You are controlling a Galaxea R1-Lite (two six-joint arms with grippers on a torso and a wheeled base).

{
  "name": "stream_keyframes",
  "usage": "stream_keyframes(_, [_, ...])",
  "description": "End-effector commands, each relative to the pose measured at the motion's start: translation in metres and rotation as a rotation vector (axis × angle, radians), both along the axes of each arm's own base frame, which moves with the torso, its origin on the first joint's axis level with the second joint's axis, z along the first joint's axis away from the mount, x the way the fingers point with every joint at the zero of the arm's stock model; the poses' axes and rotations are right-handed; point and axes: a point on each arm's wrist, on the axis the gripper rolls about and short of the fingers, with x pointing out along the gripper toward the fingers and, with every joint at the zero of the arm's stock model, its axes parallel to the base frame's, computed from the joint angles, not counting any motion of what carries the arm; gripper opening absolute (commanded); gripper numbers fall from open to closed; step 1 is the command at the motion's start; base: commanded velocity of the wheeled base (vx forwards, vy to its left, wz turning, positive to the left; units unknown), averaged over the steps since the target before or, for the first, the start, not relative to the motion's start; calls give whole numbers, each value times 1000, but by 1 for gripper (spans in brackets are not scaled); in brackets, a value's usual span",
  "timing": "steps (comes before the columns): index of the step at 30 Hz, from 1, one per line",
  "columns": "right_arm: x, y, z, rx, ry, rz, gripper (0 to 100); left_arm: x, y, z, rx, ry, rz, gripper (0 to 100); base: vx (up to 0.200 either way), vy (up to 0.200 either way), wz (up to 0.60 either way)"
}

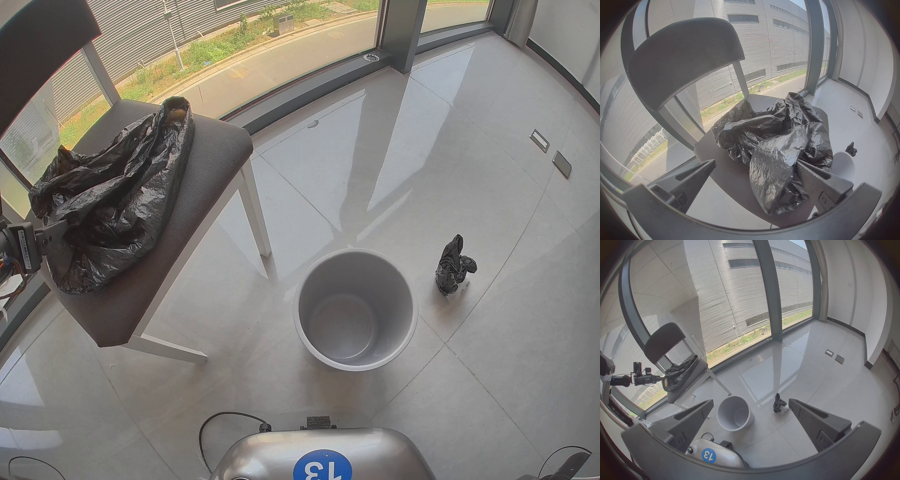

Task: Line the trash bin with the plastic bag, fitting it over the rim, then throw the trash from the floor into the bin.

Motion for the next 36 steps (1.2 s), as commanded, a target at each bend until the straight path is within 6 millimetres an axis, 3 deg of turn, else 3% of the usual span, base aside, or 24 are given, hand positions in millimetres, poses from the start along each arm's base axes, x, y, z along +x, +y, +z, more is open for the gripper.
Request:
stream_keyframes(1, [-2, 0, 5, 4, -17, 9, 100, 18, 1, -9, 20, 51, 10, 100, 0, 0, 0])
stream_keyframes(11, [-1, 0, 5, 5, -17, 11, 100, 21, 1, -8, 40, 54, 9, 100, 0, 0, 0])
stream_keyframes(17, [-1, 0, 5, 2, -18, 11, 100, 2, 1, 4, 44, -12, 26, 100, 0, 0, 0])
stream_keyframes(24, [0, 0, 4, 1, -14, 11, 100, -14, -1, -5, 44, 60, 10, 100, 0, 0, 0])
stream_keyframes(36, [2, 1, 3, -1, -6, 13, 100, -7, -5, -13, 45, 105, -15, 100, 0, 0, 0])
